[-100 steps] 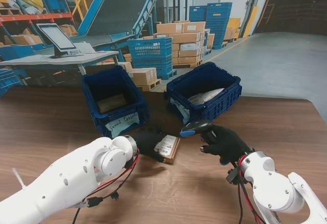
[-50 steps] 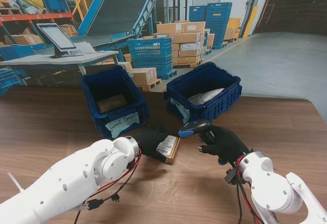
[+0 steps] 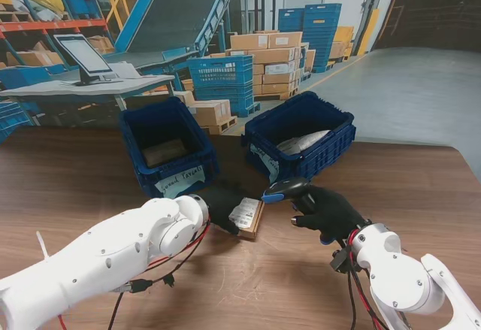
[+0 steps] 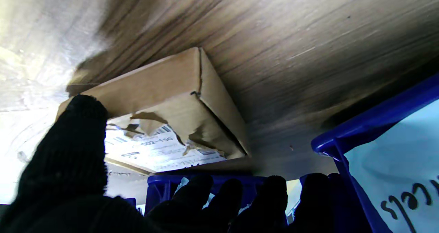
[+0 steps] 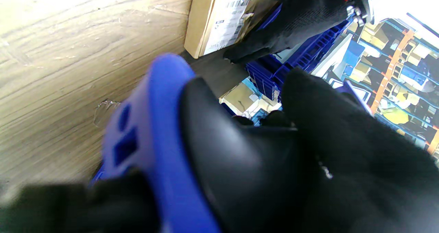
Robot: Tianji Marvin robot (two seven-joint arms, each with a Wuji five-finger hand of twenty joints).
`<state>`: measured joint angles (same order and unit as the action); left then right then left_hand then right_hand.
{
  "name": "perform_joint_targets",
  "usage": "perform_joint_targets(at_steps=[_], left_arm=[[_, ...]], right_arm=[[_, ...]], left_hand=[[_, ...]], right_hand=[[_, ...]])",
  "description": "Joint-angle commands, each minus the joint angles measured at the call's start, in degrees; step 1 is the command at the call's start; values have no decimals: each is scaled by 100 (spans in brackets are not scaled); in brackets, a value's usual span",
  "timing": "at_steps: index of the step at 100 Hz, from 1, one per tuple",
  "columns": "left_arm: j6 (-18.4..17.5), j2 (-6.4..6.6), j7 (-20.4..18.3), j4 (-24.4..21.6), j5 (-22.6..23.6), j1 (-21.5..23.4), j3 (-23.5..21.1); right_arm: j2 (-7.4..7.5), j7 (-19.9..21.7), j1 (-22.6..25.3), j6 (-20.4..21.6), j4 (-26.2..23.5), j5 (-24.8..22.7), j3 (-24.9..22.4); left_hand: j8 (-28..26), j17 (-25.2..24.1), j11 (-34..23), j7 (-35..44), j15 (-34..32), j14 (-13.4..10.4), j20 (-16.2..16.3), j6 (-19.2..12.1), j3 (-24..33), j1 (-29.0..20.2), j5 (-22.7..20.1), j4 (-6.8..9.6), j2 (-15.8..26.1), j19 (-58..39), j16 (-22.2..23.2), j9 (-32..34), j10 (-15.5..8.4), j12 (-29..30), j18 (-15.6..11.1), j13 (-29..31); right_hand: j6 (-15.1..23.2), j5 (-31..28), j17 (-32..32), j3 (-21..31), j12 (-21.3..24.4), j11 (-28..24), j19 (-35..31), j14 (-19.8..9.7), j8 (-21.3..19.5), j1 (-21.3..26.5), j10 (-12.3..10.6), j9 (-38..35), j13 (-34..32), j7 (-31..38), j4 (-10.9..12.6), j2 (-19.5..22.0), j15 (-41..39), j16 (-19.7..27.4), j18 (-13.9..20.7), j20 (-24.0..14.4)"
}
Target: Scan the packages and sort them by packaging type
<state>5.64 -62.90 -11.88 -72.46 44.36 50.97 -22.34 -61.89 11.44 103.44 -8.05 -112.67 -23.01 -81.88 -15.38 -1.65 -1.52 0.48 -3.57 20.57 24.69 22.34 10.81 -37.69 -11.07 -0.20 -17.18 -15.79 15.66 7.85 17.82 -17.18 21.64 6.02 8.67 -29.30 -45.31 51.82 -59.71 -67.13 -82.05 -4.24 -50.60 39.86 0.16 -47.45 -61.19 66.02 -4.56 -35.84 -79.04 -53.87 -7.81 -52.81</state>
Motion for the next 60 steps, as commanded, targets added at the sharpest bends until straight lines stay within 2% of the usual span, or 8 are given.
perform_joint_targets(at_steps=[1, 17, 32, 34, 39, 42, 46, 60], left_arm=[[-48, -78, -111, 107, -135, -82, 55], [-155, -195, -88, 439, -428, -272, 309], [-477, -271, -23, 732, -618, -354, 487], [-523, -276, 26, 765, -607, -340, 486], [-642, -286, 136, 832, -603, -293, 463], [-709, -288, 200, 866, -608, -253, 433], [-786, -293, 308, 909, -602, -182, 378], [-931, -283, 506, 974, -544, -41, 276]], right_arm=[[-18, 99, 11, 39, -27, 6, 12], [-14, 121, 6, 58, -26, 13, 11], [-12, 133, 15, 50, -39, 8, -4], [-12, 133, 18, 49, -42, 9, -7], [-14, 128, 27, 45, -47, 14, -13], [-13, 128, 32, 43, -50, 12, -17], [-12, 134, 38, 41, -53, 8, -22], [-13, 130, 52, 50, -55, 11, -27]], left_hand=[[80, -81, 110, -104, 108, -90, -84, 34, -165, 25, 175, 3, 210, 197, -88, -254, 57, 76, 20, -242], [82, -73, 132, -94, 104, -74, -91, 34, -186, -11, 153, 9, 194, 203, -105, -257, 100, 135, 22, -249], [44, 25, -31, -11, -43, -54, -74, 57, -110, -134, -112, 46, 98, 150, -45, 44, 101, 47, 34, 44], [8, 32, -31, -10, -96, -48, -45, 55, 34, -96, -205, 126, 30, 87, 39, 168, 85, -58, 49, 119], [-36, 103, -130, 61, -191, -56, -27, 20, 154, -144, -405, 170, -53, 31, 103, 467, 20, -143, 55, 357], [-106, 139, -149, 106, -230, -69, 1, -10, 474, -72, -548, 257, -169, -65, 207, 675, -25, -284, 73, 539], [-207, 209, -235, 182, -305, -83, 10, -72, 971, 28, -784, 249, -347, -160, 318, 971, -83, -439, 95, 792], [-523, 416, -615, 546, -585, -120, 93, -238, 1561, -141, -1395, 343, -615, -457, 598, 1724, -187, -781, 147, 1447]], right_hand=[[257, -21, 3, 152, -46, -104, -79, -495, 8, 510, 244, -79, -391, 41, 7, 161, -347, -181, 9, -36], [256, -22, 8, 151, -46, -104, -74, -487, 7, 506, 244, -79, -392, 39, 5, 158, -349, -183, 11, -37], [256, -23, 8, 149, -46, -104, -74, -493, 5, 507, 244, -79, -389, 38, 6, 163, -347, -183, 17, -39], [256, -23, -12, 149, -46, -103, -88, -497, 5, 507, 244, -79, -388, 38, 7, 167, -346, -183, -11, -44], [256, -23, 16, 146, -46, -103, -77, -506, 5, 504, 244, -79, -384, 37, 5, 173, -342, -183, -15, -43], [256, -23, 12, 146, -46, -103, -74, -501, 5, 511, 244, -79, -388, 37, 7, 165, -344, -184, -1, -42], [256, -23, 4, 144, -46, -103, -77, -494, 4, 509, 244, -79, -385, 37, 6, 164, -345, -184, 3, -43], [256, -23, 7, 144, -46, -103, -70, -505, 4, 513, 244, -79, -382, 37, 8, 164, -342, -184, 12, -42]])
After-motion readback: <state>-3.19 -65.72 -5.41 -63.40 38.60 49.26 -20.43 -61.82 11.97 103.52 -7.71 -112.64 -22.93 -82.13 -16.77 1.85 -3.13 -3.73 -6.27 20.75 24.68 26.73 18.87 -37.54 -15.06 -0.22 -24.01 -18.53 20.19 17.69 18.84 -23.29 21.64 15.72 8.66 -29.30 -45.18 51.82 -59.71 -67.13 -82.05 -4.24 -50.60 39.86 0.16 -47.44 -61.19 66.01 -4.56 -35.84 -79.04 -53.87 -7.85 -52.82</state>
